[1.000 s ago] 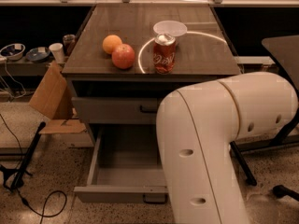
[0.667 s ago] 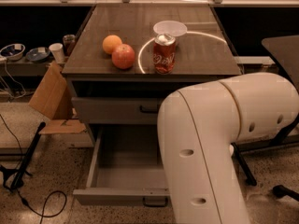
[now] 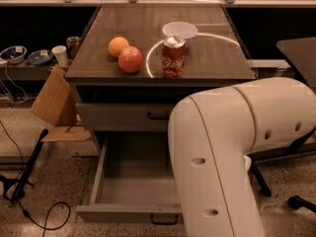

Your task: Open middle drawer

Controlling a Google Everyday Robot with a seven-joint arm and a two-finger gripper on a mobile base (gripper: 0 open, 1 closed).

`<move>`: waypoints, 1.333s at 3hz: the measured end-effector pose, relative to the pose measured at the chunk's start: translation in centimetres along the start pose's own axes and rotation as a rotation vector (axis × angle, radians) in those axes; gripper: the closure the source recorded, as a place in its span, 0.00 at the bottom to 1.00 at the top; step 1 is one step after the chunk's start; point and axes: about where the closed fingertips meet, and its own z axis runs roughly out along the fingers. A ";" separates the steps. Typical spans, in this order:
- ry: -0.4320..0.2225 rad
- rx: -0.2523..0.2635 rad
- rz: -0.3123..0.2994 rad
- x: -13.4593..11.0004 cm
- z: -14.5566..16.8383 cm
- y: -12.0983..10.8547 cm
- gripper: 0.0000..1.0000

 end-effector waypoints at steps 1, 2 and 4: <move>-0.055 0.003 -0.011 -0.5 -1.5 -0.3 1.00; -0.130 -0.019 -0.042 -2.4 -3.2 0.8 1.00; -0.223 -0.060 -0.097 -5.6 -5.1 3.0 1.00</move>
Offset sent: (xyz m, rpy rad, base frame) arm 0.0625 -0.0013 0.0497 0.0130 -0.2518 0.0138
